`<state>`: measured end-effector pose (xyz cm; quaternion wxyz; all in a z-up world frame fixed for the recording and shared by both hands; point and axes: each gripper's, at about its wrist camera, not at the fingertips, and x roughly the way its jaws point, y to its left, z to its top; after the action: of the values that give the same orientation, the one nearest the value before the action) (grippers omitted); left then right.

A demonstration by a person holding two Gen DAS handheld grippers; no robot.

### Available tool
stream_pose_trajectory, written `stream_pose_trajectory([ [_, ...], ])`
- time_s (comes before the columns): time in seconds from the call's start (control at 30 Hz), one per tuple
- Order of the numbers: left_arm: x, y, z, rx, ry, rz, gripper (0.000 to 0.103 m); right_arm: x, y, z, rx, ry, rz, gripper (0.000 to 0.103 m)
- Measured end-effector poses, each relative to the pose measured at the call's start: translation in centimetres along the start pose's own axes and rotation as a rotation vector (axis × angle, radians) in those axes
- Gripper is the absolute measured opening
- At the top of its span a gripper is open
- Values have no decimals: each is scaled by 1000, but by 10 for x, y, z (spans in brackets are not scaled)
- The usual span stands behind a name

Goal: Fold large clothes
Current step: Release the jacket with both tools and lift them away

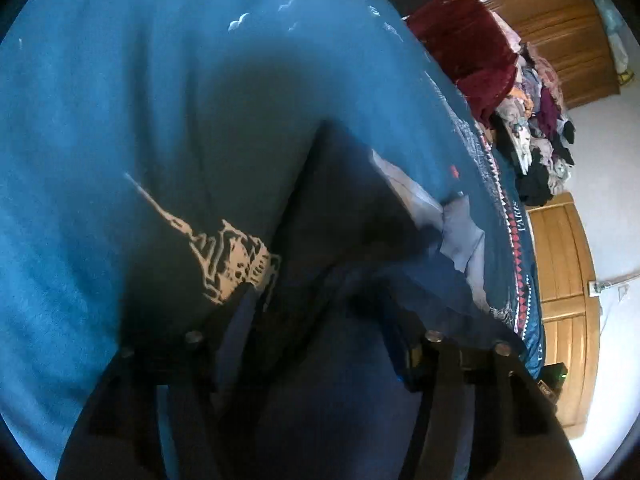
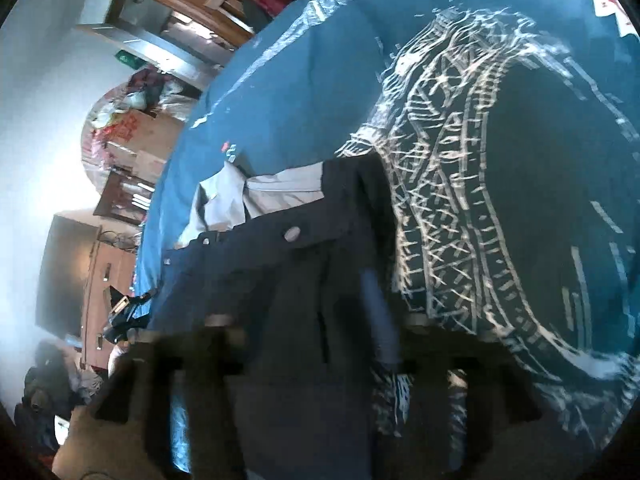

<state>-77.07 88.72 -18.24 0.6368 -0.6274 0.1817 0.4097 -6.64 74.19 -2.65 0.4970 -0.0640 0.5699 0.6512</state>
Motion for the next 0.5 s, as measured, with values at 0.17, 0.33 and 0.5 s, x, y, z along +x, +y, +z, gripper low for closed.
stream_pose_trajectory([
  [0.17,-21,-11,1,55,-56,-33,75,24,5,6,-75,27,-80,60],
  [0.33,-51,-21,-33,183,-67,5,75,40,8,1,-127,54,-221,50],
  [0.5,-62,7,-82,364,-22,246,71,6,54,-32,-259,-41,-308,52],
])
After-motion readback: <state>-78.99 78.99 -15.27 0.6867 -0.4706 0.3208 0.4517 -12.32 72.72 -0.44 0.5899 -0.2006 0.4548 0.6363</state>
